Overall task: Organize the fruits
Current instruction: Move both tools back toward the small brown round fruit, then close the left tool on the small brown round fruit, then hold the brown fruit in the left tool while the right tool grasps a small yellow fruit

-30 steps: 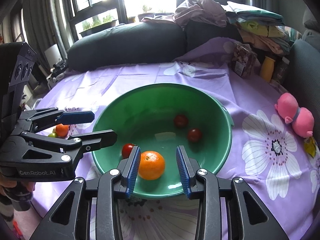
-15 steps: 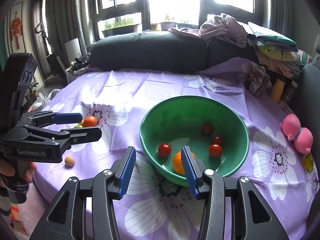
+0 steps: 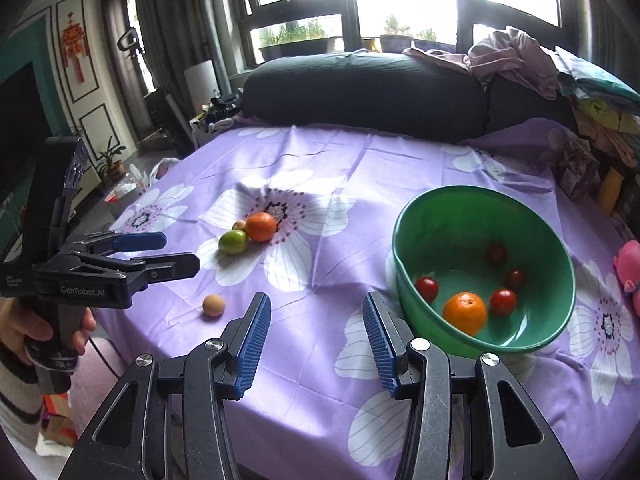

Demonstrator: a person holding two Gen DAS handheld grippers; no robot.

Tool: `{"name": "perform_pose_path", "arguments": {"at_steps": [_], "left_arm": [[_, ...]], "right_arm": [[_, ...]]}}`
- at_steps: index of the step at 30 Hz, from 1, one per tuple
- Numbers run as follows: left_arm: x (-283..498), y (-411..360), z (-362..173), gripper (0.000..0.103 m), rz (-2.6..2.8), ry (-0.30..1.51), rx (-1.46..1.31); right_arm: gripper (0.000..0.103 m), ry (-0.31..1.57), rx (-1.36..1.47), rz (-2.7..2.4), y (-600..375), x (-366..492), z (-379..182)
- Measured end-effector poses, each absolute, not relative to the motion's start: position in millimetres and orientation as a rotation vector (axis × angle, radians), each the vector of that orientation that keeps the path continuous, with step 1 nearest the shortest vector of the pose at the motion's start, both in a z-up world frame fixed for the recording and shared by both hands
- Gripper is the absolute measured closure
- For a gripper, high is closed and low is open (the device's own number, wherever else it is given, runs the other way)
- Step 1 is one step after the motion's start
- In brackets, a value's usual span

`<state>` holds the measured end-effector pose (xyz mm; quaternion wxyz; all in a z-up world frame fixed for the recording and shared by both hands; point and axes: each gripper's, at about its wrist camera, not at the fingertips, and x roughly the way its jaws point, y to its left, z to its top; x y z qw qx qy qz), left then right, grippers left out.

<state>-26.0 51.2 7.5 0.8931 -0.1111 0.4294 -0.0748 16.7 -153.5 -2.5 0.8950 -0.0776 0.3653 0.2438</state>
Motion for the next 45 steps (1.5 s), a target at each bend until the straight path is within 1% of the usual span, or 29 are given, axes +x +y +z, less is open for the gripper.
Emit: {"name": "perform_pose_path", "arguments": {"at_steps": [6, 9, 18, 21, 23, 27, 32, 41, 45], "left_arm": [[-36.0, 68.6, -6.8, 0.010, -0.147, 0.918, -0.285], [-38.7, 65.0, -10.5, 0.013, -0.177, 0.921, -0.274], [-28.4, 49.9, -30.4, 0.029, -0.242, 0.967, -0.237], [-21.4, 44.7, -36.3, 0.038, -0.252, 0.981, -0.212], [-17.1, 42.0, -40.9, 0.048, -0.256, 0.993, -0.195], [-9.0, 40.4, -49.0, 0.057, -0.257, 1.011, -0.179], [-4.0, 37.5, -56.9, 0.076, -0.248, 1.027, -0.138], [-4.0, 48.4, -60.4, 0.078, -0.246, 1.019, -0.188], [-9.3, 59.1, -53.3, 0.078, -0.252, 1.000, -0.230]], "right_arm": [[0.054, 0.803, -0.176, 0.542, -135.8, 17.3, -15.1], [0.054, 0.823, -0.187, 0.559, -127.5, 17.9, -21.2], [0.054, 0.872, -0.189, 0.579, -116.4, 23.9, -35.3], [0.054, 0.885, -0.188, 0.576, -116.3, 27.2, -38.9], [0.054, 0.889, -0.180, 0.574, -116.5, 29.8, -39.8], [0.054, 0.896, -0.170, 0.576, -115.2, 35.1, -41.8], [0.054, 0.909, -0.166, 0.586, -111.7, 41.8, -46.2], [0.054, 0.931, -0.162, 0.616, -102.6, 52.9, -53.7], [0.054, 0.950, -0.113, 0.676, -93.2, 63.1, -54.5]]}}
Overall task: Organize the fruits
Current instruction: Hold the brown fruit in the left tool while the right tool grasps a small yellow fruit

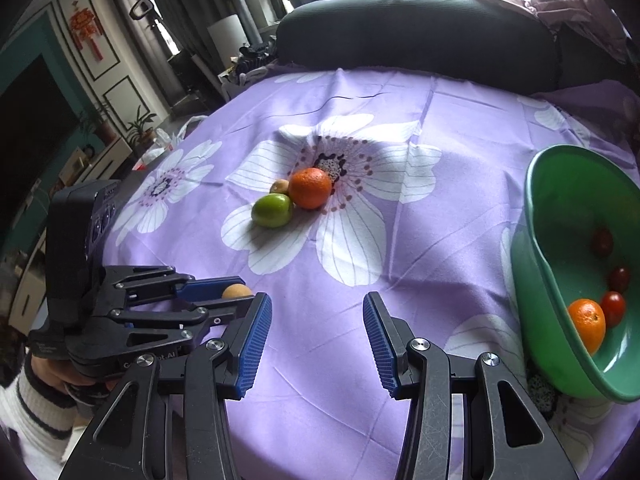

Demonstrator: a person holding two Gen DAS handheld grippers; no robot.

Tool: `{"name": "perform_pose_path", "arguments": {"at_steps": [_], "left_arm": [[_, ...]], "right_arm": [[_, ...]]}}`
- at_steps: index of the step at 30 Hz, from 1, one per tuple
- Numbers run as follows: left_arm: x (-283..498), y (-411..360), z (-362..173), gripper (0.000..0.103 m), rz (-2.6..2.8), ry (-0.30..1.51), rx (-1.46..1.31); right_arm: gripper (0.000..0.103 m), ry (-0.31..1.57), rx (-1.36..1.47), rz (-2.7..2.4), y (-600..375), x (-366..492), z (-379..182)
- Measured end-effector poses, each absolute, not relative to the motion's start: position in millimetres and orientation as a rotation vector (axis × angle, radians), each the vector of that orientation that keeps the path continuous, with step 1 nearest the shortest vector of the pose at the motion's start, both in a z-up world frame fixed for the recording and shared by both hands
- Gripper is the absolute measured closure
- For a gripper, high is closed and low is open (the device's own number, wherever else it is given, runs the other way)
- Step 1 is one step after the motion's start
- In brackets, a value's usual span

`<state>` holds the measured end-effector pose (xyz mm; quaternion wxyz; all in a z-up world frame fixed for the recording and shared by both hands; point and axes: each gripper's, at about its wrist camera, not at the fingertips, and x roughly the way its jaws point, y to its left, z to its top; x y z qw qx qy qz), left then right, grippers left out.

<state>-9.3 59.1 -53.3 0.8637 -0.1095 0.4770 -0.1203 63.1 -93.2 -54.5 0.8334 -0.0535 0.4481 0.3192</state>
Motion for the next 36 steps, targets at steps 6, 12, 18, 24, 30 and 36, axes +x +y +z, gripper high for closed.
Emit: {"name": "perform_pose_path", "arguments": {"at_steps": [6, 12, 18, 24, 30, 36], "left_arm": [[-17.3, 74.9, -43.9, 0.078, -0.243, 0.968, -0.290], [-18.2, 85.0, -43.6, 0.078, -0.243, 0.957, -0.316], [-19.7, 91.0, -46.0, 0.078, -0.252, 0.949, -0.343], [-17.1, 93.5, -44.9, 0.078, -0.266, 0.938, -0.349], [-17.1, 95.1, -45.4, 0.078, -0.273, 0.934, -0.350], [-17.5, 95.8, -45.1, 0.078, -0.268, 0.940, -0.353]], "right_arm": [[0.054, 0.936, -0.130, 0.779, -48.3, 87.5, -48.1], [0.055, 0.947, -0.290, 0.817, 16.0, 118.7, -52.6], [0.063, 0.975, -0.393, 0.832, 60.3, 144.9, -68.1], [0.072, 1.017, -0.670, 0.784, 80.6, 152.7, -98.1], [0.073, 1.021, -0.737, 0.812, 76.6, 151.3, -98.8], [0.075, 0.971, -0.742, 0.786, 75.0, 145.2, -95.4]]}}
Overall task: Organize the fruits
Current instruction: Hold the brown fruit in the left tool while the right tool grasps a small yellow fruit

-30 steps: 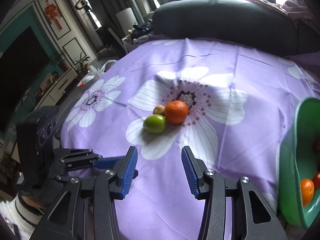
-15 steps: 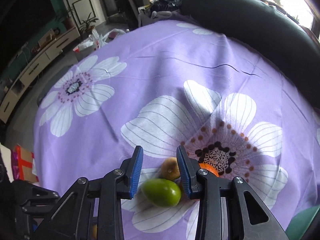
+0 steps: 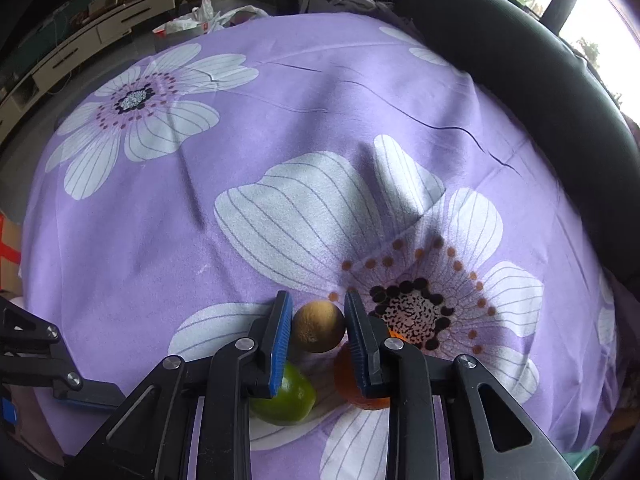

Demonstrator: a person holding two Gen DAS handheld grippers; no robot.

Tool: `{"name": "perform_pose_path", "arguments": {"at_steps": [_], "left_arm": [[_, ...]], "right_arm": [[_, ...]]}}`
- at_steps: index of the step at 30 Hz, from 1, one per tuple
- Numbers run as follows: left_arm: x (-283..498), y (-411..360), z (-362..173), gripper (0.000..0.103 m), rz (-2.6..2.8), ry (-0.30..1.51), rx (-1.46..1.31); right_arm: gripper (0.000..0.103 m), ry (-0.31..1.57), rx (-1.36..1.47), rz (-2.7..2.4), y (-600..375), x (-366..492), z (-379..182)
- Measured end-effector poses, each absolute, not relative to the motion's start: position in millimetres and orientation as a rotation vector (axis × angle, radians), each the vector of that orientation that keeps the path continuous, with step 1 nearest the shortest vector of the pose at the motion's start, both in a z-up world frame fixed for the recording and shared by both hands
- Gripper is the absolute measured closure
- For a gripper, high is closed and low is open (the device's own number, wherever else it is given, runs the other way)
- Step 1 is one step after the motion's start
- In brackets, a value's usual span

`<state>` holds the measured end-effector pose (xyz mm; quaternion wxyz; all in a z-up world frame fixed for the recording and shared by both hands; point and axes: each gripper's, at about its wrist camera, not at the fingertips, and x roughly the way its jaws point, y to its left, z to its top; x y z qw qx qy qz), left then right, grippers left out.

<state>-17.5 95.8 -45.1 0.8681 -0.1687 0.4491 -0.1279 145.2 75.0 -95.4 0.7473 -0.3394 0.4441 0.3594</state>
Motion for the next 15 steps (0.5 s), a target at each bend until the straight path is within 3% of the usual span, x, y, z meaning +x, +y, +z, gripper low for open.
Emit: {"name": "perform_pose_path", "arguments": {"at_steps": [15], "left_arm": [[-12.7, 69.6, -34.4, 0.078, -0.264, 0.946, -0.294]], "right_arm": [[0.075, 0.849, -0.362, 0.770, -21.5, 96.9, -35.3]]}}
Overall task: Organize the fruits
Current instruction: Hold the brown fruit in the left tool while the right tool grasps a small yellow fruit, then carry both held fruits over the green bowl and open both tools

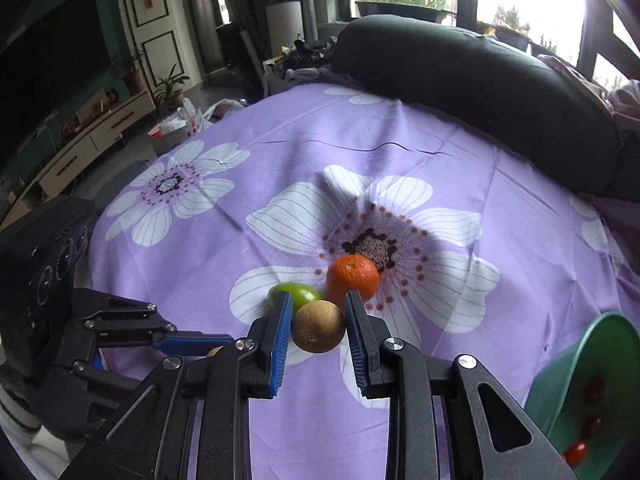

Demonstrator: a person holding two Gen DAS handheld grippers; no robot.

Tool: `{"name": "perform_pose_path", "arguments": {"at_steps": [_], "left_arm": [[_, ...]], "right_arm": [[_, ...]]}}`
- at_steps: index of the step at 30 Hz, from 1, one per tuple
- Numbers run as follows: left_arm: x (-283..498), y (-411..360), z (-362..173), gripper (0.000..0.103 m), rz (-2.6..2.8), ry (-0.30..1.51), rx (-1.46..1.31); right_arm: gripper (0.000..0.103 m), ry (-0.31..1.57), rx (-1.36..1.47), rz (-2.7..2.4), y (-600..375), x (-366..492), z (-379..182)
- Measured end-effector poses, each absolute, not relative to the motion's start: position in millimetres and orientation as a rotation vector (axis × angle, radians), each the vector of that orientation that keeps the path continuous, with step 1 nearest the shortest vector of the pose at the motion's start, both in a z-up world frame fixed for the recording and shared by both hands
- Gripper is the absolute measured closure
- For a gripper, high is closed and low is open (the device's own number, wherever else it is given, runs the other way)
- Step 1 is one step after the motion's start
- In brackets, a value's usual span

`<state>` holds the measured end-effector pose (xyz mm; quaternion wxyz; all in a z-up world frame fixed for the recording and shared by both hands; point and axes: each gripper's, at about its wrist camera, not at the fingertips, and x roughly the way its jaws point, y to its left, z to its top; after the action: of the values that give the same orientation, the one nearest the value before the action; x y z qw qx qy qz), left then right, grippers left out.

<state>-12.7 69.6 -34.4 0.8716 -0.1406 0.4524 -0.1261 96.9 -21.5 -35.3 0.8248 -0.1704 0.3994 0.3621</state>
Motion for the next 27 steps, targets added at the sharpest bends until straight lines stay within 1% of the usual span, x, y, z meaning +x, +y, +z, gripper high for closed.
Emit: {"name": "perform_pose_path", "arguments": {"at_steps": [10, 27], "left_arm": [[-8.2, 39.4, -12.3, 0.078, -0.282, 0.909, -0.209], [7.8, -13.6, 4.2, 0.078, -0.339, 0.903, -0.094]], "right_arm": [[0.075, 0.829, -0.231, 0.726, -72.8, 72.8, -25.2], [0.075, 0.778, -0.069, 0.655, -144.0, 51.4, -15.3]]}}
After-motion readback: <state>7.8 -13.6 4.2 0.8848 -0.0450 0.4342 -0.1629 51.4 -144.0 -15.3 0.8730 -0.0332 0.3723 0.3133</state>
